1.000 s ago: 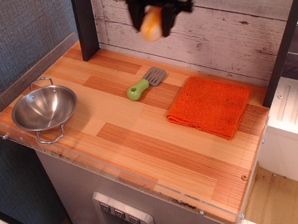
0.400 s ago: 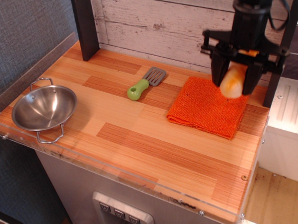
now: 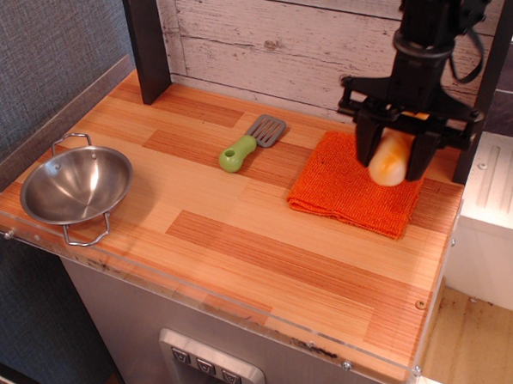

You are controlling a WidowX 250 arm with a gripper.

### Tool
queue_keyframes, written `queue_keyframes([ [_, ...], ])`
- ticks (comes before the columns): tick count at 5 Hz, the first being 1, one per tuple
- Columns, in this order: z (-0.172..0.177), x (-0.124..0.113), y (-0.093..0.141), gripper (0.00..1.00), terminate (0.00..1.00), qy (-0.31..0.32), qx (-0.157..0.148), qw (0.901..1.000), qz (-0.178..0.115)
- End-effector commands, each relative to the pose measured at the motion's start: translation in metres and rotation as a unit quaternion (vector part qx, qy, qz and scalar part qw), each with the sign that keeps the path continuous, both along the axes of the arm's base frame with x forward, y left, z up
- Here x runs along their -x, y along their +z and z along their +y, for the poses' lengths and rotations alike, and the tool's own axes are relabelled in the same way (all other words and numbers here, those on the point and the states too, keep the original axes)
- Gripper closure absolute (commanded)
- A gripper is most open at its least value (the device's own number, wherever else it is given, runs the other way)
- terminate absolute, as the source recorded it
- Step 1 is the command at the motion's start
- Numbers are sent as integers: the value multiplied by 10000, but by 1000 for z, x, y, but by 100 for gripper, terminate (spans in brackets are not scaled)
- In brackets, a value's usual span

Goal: Put bread on top of the orange cloth

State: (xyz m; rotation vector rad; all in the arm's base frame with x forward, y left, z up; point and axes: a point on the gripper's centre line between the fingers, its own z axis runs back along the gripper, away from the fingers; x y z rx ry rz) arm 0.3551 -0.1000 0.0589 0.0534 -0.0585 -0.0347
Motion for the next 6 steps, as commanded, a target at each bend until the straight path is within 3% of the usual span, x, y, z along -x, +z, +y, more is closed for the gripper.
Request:
queue_keyframes([
  [1,24,8,4,100,0,291,106,9994,-130],
  [2,24,10,-5,100,0,218,123,9997,32],
  [3,24,10,-6,0,0,180,121,9997,98],
  [4,28,11,8,0,0,189,168,9997,-26],
  [6,63,28,58,0,0,350,140,9984,-427],
])
